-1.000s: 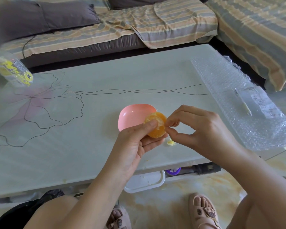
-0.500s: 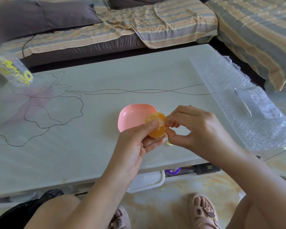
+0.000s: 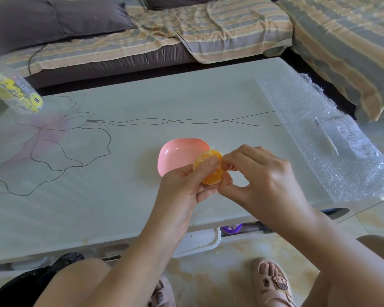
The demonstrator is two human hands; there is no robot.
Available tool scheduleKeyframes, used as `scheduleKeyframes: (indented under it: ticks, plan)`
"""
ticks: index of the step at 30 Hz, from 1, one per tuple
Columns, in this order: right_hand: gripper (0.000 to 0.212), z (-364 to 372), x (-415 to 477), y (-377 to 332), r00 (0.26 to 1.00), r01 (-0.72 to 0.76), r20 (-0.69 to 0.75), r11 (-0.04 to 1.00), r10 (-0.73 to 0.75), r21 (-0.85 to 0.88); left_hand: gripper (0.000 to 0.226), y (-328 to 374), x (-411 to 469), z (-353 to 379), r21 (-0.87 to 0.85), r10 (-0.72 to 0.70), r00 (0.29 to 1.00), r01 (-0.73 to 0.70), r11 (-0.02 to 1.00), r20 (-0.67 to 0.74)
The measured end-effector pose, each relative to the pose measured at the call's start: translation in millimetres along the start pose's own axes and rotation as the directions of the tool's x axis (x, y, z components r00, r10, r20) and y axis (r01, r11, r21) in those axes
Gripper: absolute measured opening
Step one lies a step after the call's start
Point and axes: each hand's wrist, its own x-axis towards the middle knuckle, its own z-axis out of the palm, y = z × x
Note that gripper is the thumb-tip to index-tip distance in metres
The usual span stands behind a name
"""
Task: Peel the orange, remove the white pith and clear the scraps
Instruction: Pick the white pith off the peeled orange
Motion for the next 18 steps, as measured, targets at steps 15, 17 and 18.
scheduleKeyframes:
  ticks: [15,17,18]
  plan:
    - [0.011,-13,6,-6,0.994,-0.101,0.053,0.972,0.091,0.210,0.019,-5,0,0,0.012,0.055,0.996,-0.056,0.998,0.070]
    - [0.013,-16,7,-5,0.995,-0.087,0.076,0.967,0.071,0.239,0.021,-4,1,-2,0.020,0.049,0.994,-0.052,0.998,0.101]
    - [0.013,-18,8,-4,0.995,-0.078,0.086,0.965,0.058,0.252,0.020,-5,1,-3,0.029,0.051,0.992,-0.054,0.998,0.115]
